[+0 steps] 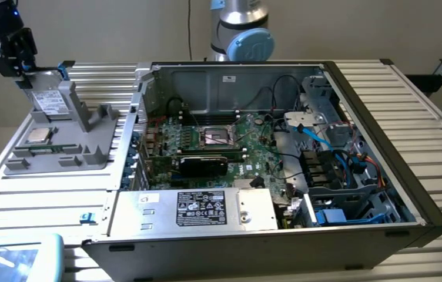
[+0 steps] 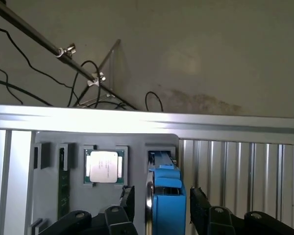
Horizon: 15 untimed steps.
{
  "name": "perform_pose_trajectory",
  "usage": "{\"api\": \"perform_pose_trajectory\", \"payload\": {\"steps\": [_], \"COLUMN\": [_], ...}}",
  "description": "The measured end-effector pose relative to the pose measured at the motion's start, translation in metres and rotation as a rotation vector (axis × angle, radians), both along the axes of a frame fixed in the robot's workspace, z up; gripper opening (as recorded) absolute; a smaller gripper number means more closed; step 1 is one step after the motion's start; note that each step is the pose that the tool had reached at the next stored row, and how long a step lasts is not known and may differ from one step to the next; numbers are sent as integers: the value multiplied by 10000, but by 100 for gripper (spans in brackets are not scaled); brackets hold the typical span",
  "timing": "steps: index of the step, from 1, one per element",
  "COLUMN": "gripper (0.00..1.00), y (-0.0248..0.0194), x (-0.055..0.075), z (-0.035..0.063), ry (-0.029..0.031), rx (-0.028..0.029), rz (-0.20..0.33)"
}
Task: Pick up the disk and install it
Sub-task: 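Pick up the disk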
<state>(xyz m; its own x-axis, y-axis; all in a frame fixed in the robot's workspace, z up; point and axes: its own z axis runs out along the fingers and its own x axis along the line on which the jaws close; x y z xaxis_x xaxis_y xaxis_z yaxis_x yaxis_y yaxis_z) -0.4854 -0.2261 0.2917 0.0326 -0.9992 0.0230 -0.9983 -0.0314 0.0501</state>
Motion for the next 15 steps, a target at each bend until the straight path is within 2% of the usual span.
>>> {"api": "perform_pose_trajectory", "payload": {"steps": [6,7,10,15], "gripper": [57,57,57,57], "y": [-3,-3,-5,-4], "x": [1,0,-10,-17], "z": [-22,-32,-55,-71], "ry": [-7,-26,-173,-180], "rx": [16,25,34,39], "rz": [0,0,1,-11]}}
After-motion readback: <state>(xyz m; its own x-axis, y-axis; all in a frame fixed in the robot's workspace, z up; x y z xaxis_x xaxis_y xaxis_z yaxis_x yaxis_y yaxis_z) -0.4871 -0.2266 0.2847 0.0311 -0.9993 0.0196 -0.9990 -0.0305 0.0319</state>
